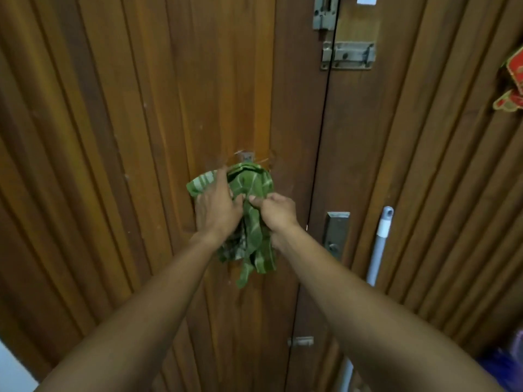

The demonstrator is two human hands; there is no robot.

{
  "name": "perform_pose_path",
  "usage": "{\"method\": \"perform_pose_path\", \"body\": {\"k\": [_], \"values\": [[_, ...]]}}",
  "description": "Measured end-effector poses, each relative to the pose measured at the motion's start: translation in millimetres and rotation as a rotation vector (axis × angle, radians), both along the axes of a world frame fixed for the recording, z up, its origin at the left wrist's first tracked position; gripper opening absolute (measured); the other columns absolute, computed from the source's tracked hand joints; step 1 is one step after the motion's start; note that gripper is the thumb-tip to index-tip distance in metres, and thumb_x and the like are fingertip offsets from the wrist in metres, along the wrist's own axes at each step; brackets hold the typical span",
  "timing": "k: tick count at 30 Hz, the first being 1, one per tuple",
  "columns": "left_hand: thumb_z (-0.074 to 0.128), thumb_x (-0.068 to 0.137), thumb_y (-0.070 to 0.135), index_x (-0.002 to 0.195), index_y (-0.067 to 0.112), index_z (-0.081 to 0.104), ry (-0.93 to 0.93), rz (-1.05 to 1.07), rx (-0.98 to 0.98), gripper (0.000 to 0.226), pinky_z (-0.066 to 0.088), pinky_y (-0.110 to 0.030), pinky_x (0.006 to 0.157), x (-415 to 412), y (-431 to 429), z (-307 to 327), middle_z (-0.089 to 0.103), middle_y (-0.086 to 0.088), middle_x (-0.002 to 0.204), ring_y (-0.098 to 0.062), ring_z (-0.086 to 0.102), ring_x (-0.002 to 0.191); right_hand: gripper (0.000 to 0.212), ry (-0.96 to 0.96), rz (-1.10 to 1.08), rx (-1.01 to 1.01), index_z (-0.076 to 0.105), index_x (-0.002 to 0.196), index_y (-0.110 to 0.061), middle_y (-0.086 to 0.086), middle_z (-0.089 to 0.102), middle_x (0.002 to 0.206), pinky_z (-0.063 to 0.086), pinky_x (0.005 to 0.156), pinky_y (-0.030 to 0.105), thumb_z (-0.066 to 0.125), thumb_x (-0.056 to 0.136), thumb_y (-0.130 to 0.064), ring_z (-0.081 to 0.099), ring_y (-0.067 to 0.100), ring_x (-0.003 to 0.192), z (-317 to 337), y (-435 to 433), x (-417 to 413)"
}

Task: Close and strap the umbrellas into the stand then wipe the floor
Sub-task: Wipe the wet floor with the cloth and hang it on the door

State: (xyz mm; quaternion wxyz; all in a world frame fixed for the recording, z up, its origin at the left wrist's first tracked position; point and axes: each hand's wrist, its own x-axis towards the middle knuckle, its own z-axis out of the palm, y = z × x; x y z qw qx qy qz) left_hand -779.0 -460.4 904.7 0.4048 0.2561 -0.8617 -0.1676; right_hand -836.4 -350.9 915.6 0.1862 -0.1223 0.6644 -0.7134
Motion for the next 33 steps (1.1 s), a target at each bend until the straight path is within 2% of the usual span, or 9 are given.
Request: {"method": "perform_pose_path", "body": {"k": [4,8,11,15,17,21,25,30,33], "values": [[0.068,0.089,0.036,0.111,0.021,0.065,0.146,0.045,0.012,0.027,0.039,-0.045,0.096,1.3,20.4,13.9,0.054,-0.005,0.113,-0.031,0.049,0.116,0.006,0.338,-0.073,-0.126,0.071,0.084,-0.022,0.009,0.076,0.098,0.061,0.082,0.047,0.071,0.088,-0.027,0.073,0.031,0.092,24.2,27.0,-4.3],[0.064,0.091,0.031,0.102,0.025,0.053,0.215,-0.247,-0.004,0.017,0.025,-0.036,0.094,10.1,64.5,41.2,0.058,0.001,0.122,-0.022,0.05,0.121,0.01,0.36,-0.034,-0.22,0.056,0.091,-0.018,0.019,0.069,0.098,0.059,0.074,0.04,0.061,0.098,-0.016,0.069,0.03,0.087,42.7,87.5,-0.3],[0.069,0.089,0.036,0.099,0.025,0.043,0.025,-0.47,0.096,0.03,0.019,-0.033,0.077,17.1,108.5,46.1,0.061,0.004,0.091,-0.018,0.057,0.089,0.022,0.297,-0.044,-0.214,0.05,0.089,-0.018,0.012,0.067,0.086,0.056,0.069,0.037,0.064,0.093,-0.001,0.066,0.026,0.077,31.7,154.5,3.9],[0.087,0.07,0.04,0.11,0.03,0.051,-0.404,-0.734,0.143,0.055,0.045,-0.037,0.088,24.2,188.1,17.2,0.065,0.007,0.11,-0.016,0.061,0.102,0.049,0.158,-0.05,0.001,0.052,0.117,-0.019,0.012,0.071,0.095,0.06,0.067,0.04,0.068,0.079,0.008,0.07,0.027,0.079,-11.8,286.2,21.5],[0.091,0.068,0.036,0.099,0.028,0.068,-0.562,-0.886,0.131,0.04,0.051,-0.027,0.077,25.2,247.6,-10.6,0.074,0.009,0.098,-0.01,0.07,0.095,0.06,0.082,-0.078,0.089,0.06,0.125,-0.015,0.015,0.073,0.107,0.062,0.077,0.045,0.069,0.07,0.007,0.072,0.031,0.091,-43.0,357.0,39.9],[0.09,0.072,0.023,0.085,0.025,0.071,-0.76,-1.143,0.137,0.023,0.05,-0.021,0.065,37.8,380.9,-73.3,0.073,0.013,0.082,-0.003,0.069,0.08,0.025,-0.054,-0.169,0.297,0.074,0.101,0.002,0.019,0.076,0.101,0.056,0.094,0.053,0.068,0.078,0.007,0.072,0.038,0.098,-103.8,500.2,94.6],[0.088,0.074,0.014,0.091,0.018,0.073,-0.957,-1.336,0.137,0.023,0.051,-0.021,0.068,49.8,497.4,-127.5,0.076,0.003,0.088,-0.007,0.069,0.077,0.029,-0.104,-0.24,0.449,0.077,0.106,-0.005,0.009,0.079,0.103,0.059,0.091,0.039,0.082,0.077,-0.004,0.075,0.027,0.098,-150.6,634.0,150.9],[0.089,0.069,0.021,0.093,0.02,0.072,-1.141,-1.46,0.057,0.029,0.054,-0.023,0.07,62.8,603.1,-197.7,0.077,0.008,0.088,-0.004,0.071,0.079,0.029,-0.28,-0.274,0.49,0.076,0.108,-0.006,0.008,0.079,0.104,0.06,0.086,0.037,0.083,0.079,-0.011,0.076,0.026,0.096,-215.5,746.9,202.6],[0.073,0.081,0.014,0.086,0.018,0.065,-1.154,-1.488,-0.066,0.01,0.038,-0.028,0.067,63.9,641.0,-244.5,0.07,-0.003,0.089,-0.019,0.063,0.083,0.021,-0.365,-0.379,0.528,0.077,0.102,-0.01,0.005,0.078,0.102,0.06,0.09,0.04,0.079,0.082,-0.006,0.075,0.025,0.097,-265.2,782.2,214.4]]}}
